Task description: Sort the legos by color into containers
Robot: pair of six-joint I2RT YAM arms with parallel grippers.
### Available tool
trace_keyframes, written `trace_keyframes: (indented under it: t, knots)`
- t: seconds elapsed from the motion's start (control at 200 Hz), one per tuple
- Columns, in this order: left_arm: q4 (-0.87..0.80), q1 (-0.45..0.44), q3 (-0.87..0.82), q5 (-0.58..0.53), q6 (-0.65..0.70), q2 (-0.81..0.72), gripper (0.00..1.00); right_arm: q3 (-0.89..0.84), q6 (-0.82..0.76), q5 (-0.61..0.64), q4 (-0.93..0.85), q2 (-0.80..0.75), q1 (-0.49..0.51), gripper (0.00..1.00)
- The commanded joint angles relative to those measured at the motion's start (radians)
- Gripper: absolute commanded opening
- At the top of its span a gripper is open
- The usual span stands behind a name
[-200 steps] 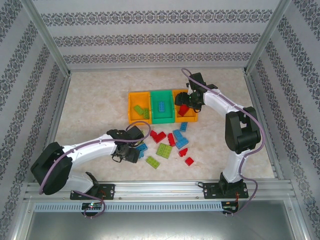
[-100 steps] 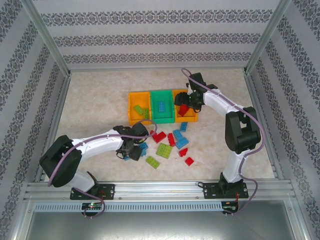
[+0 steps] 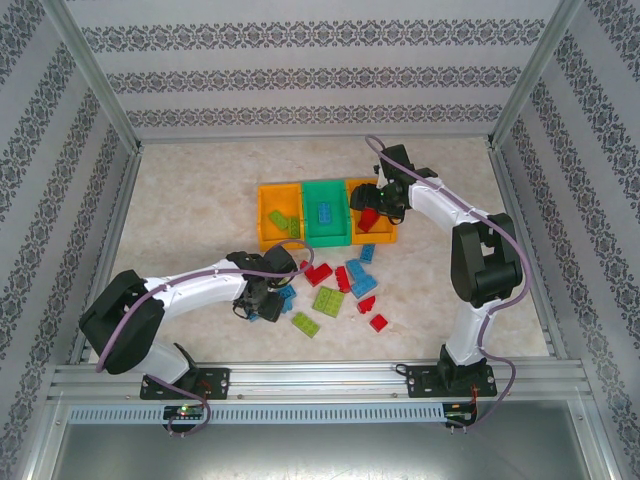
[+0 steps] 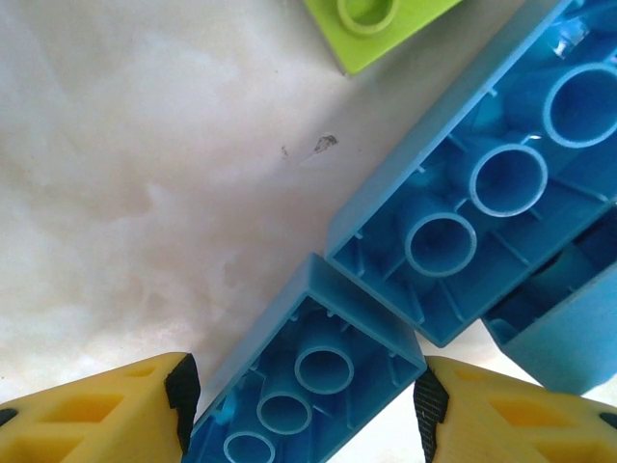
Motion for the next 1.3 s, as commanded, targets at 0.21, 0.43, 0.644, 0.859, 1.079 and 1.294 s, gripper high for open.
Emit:
trace_keyframes:
  t: [0.21, 0.43, 0.644, 0.859, 1.079, 1.294]
  knots:
    - [-0.015, -0.016, -0.031, -0.021, -0.026, 0.02, 0.69, -0.015, -0.012, -0.005, 0.006, -0.012, -0.013, 0.78]
    - [-0.013, -0.016, -0.037, -0.039, -0.045, 0.036, 0.73, -0.014, -0.013, -0.005, 0.005, -0.013, -0.014, 0.79]
    - [-0.003, -0.016, -0.042, -0.059, -0.058, 0.048, 0.72, -0.013, -0.011, -0.009, 0.006, -0.012, -0.015, 0.79]
    - [0.02, -0.016, -0.033, -0.063, -0.052, 0.05, 0.69, -0.015, -0.009, -0.009, 0.006, -0.014, -0.015, 0.79]
    - [0.02, -0.016, -0.025, -0.056, -0.055, 0.068, 0.55, -0.017, -0.011, -0.007, 0.005, -0.019, -0.014, 0.79]
    - [0.008, -0.016, -0.036, -0.038, -0.09, 0.049, 0.34, -0.019, -0.009, -0.006, 0.006, -0.018, -0.016, 0.8]
